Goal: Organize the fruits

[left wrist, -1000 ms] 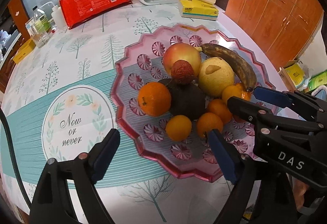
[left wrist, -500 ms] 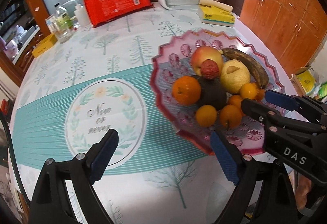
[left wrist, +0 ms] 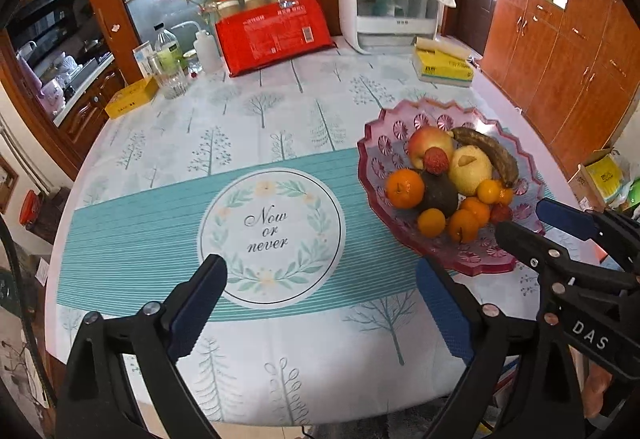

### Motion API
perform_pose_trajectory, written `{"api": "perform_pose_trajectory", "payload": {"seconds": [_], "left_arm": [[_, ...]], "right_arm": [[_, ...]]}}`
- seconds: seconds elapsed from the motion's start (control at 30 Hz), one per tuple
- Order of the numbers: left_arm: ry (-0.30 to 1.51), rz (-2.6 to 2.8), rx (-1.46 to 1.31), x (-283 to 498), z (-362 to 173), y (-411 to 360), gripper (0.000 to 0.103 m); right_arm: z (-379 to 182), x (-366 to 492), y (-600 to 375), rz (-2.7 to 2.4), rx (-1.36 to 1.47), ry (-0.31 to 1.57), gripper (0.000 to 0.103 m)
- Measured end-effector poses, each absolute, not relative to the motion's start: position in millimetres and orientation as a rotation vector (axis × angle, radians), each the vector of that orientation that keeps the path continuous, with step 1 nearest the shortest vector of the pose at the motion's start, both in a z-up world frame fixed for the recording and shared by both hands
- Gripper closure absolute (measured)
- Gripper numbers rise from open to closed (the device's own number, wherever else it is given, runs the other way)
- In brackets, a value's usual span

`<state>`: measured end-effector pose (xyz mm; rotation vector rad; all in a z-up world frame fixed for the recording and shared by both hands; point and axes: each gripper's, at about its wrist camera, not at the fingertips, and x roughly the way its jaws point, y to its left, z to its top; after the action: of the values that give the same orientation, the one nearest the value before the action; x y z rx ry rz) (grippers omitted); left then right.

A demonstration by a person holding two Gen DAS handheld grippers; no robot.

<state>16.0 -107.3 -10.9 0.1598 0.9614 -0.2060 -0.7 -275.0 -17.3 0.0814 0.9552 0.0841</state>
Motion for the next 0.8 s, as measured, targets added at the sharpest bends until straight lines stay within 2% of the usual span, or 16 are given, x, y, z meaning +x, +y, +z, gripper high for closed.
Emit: {"api": "perform_pose_trajectory", "payload": {"seconds": [0.27,0.8], "left_arm": [[0.928,-0.152,0.145,6,20,-96,0.004],[0.914,-0.04,0.077,0,29,-83,0.004]], "right_arm": [[21,-22,-267,0.055,0.091,0.91,0.037],[32,-28,-256,0.039,0.094,0.883,0.035]]}}
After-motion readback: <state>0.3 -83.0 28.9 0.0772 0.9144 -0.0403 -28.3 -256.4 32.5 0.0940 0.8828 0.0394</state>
